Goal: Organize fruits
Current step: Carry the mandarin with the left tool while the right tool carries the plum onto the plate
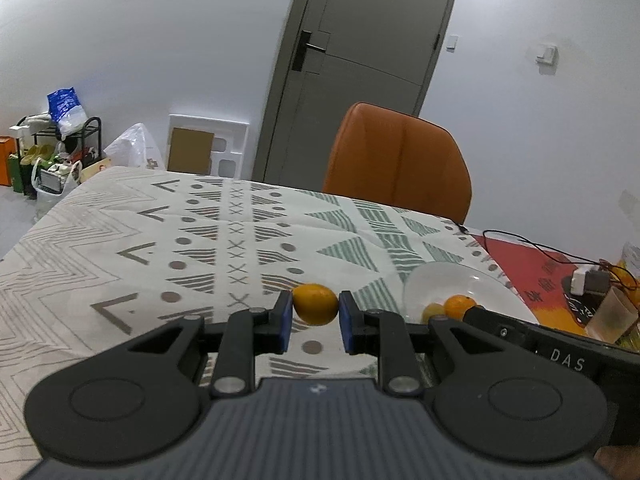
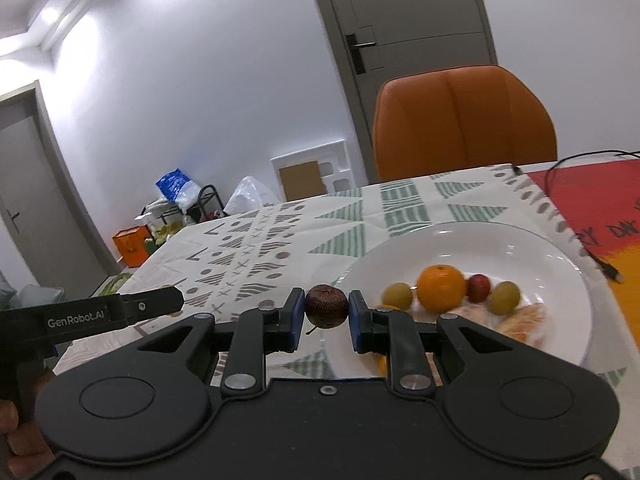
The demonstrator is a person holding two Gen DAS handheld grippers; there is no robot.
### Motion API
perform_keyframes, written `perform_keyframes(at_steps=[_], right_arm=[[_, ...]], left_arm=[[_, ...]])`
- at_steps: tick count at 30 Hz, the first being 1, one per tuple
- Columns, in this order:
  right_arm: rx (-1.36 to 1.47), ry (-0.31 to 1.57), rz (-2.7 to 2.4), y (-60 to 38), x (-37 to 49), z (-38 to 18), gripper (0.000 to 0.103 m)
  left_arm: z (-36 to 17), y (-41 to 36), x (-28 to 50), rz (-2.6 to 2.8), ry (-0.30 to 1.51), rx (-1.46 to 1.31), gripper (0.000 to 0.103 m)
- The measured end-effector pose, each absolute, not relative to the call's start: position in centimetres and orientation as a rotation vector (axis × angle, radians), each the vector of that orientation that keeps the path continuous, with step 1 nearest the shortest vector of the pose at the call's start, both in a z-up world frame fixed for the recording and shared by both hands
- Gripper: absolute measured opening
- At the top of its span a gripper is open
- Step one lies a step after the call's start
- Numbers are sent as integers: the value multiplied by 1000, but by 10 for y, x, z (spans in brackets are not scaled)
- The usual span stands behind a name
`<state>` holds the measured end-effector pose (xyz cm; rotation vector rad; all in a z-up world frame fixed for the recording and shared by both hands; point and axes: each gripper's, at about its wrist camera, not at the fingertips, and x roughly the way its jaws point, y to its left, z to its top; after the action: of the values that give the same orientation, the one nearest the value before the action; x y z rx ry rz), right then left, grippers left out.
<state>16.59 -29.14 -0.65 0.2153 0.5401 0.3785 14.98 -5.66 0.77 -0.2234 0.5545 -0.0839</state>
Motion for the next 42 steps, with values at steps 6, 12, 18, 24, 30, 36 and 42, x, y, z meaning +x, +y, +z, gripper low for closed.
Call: perform_keyframes(at_steps=[6, 12, 18, 24, 30, 36, 42], right_arm=[[234, 530, 354, -312, 161, -8, 22], [265, 527, 326, -337, 158, -14, 22], [302, 535, 309, -357, 157, -25, 22], [320, 537, 300, -368, 157, -31, 22], [349, 546, 267, -382, 156, -36, 30], [366, 544, 233, -396, 152, -35, 31], [364, 551, 210, -402, 149, -35, 33]], left_arm=[[7, -79, 151, -108, 559, -204, 23], [8, -99, 153, -128, 565, -171, 23], [6, -118, 154, -138, 571, -142, 23], [4, -136, 157, -163, 582, -118, 23], [1, -152, 161, -192, 593, -105, 23], [-2, -166, 164, -228, 602, -100, 23], [-4, -174, 167, -260, 613, -104, 23]])
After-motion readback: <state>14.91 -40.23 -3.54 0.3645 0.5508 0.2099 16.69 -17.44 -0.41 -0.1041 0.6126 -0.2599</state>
